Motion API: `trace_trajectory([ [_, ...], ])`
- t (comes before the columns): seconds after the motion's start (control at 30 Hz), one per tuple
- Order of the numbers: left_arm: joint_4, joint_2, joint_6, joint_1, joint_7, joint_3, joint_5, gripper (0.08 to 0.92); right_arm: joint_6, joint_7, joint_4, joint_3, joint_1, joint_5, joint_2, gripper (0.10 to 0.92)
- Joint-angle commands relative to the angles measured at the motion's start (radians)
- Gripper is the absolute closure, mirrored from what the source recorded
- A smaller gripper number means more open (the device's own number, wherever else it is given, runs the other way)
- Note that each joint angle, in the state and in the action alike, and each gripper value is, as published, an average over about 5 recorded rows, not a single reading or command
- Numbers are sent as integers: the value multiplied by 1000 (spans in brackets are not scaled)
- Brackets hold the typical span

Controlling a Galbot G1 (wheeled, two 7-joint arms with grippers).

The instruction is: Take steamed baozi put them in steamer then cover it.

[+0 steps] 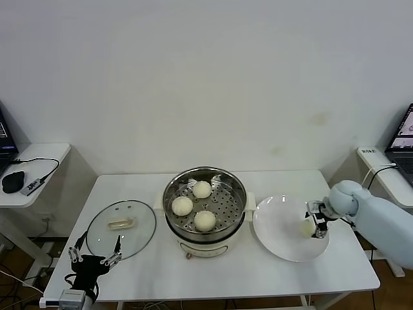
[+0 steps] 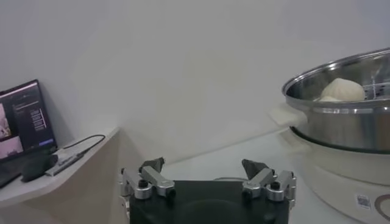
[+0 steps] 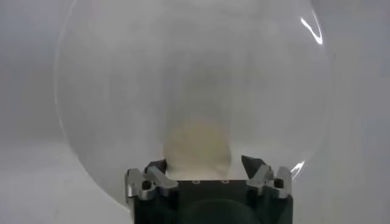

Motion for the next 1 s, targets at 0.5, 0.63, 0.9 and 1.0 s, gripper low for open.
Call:
trace_trajectory([
  [0.5,-6,-1,1,-6,0,5,1,177,-39,-108,101,-161,257,134,-90,423],
  [0.63,-6,2,2,-7,0,7,1,177,-66,-117,146,-246,419,216,-106,423],
  [0.9,-3,6,2,-15,0,9,0,177,-139,-105,215,-482,793,424,-32,415],
  [1.0,-3,7,2,-19,0,9,-2,177,-181,-82,245,-539,879,503,22,414],
])
